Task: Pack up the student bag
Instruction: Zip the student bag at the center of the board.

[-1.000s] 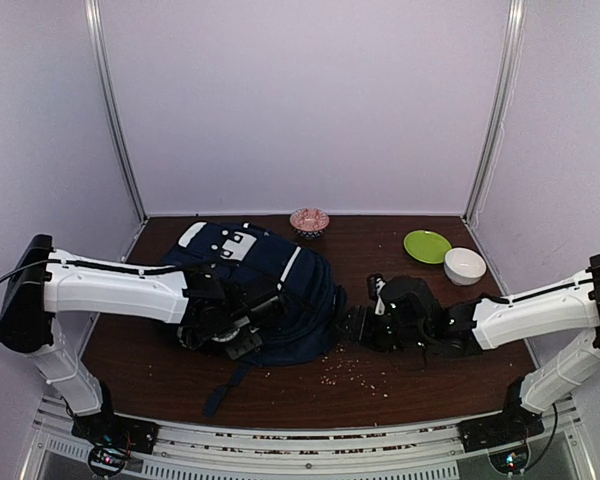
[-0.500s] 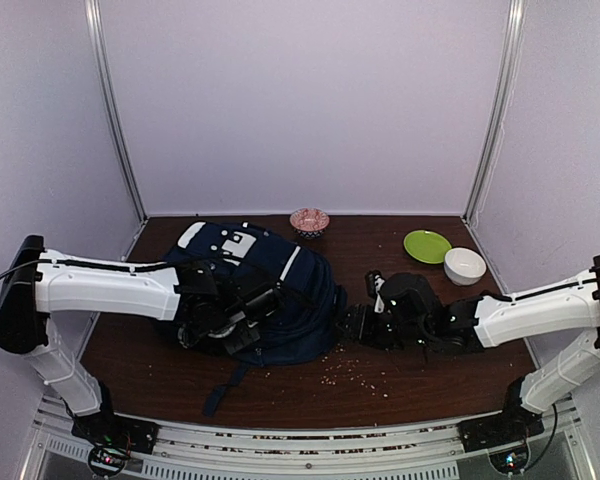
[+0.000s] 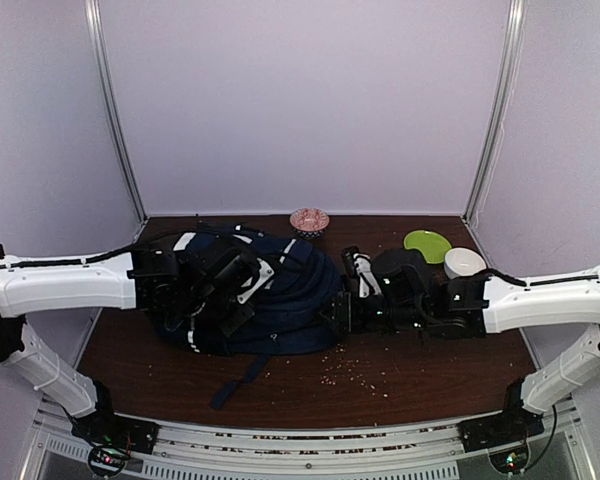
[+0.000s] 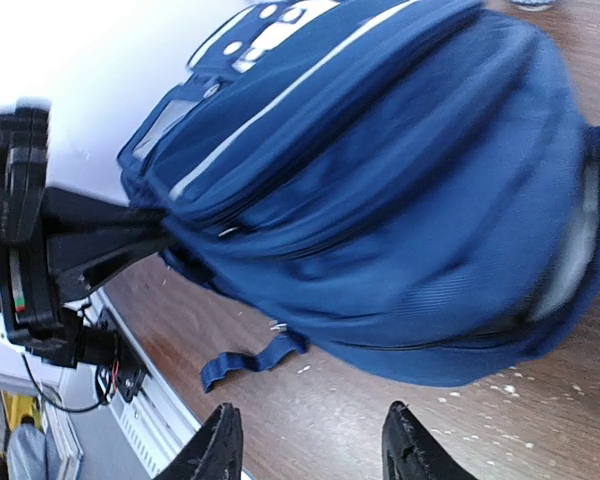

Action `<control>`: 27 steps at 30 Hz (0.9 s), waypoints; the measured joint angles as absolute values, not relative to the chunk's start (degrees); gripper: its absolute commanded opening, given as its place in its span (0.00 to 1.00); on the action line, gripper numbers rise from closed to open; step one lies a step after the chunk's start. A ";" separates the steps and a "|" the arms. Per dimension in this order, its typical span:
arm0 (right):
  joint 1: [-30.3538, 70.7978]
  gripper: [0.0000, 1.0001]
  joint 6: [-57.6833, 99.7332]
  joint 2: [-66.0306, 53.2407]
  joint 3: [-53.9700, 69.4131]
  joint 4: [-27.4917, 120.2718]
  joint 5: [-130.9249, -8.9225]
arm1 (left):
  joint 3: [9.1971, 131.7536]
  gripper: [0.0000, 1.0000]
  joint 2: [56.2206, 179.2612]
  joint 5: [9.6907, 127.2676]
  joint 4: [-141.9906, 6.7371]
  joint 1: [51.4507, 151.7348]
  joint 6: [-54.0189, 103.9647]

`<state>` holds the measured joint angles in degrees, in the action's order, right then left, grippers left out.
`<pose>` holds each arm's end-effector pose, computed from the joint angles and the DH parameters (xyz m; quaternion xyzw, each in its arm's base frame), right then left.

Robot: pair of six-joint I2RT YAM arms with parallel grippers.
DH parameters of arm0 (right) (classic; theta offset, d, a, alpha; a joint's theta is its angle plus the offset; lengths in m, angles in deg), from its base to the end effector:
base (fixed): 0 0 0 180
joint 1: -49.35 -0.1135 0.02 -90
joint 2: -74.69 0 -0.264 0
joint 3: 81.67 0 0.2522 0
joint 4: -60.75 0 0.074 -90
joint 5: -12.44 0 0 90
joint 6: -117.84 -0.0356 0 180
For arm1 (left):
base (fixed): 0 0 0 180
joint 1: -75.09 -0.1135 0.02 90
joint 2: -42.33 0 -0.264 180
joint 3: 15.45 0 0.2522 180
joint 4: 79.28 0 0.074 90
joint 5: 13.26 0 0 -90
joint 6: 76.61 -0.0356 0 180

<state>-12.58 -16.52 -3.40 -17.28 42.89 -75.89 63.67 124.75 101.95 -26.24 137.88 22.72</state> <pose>0.1421 0.2687 0.2547 -0.1403 0.8613 0.3982 0.2826 0.1488 -0.2562 0.2723 0.3637 0.8627 0.0025 0.3514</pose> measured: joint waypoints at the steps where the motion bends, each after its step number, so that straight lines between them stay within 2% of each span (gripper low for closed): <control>1: -13.52 0.44 -15.99 -4.62 -16.08 42.84 -75.87 | 63.84 0.00 124.72 101.14 -26.67 137.72 23.00; 8: -19.31 0.42 -13.81 -15.14 -11.55 42.80 -78.08 | 65.53 0.00 125.97 98.13 -28.73 137.35 25.56; 12: -21.37 0.45 -13.00 -18.59 -11.49 43.37 -80.90 | 65.61 0.00 127.15 97.43 -29.82 137.22 27.13; 20: -22.00 0.46 -12.39 -23.24 -12.23 49.73 -86.47 | 65.61 0.00 127.70 97.41 -31.22 137.11 28.84; 27: -21.98 0.41 -12.63 -27.68 -12.23 51.74 -89.92 | 65.61 0.00 127.85 97.34 -31.31 137.11 29.51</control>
<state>-21.98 -12.63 -27.68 -12.23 51.74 -89.92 65.61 127.85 97.34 -31.31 137.11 29.51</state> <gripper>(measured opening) 0.433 0.065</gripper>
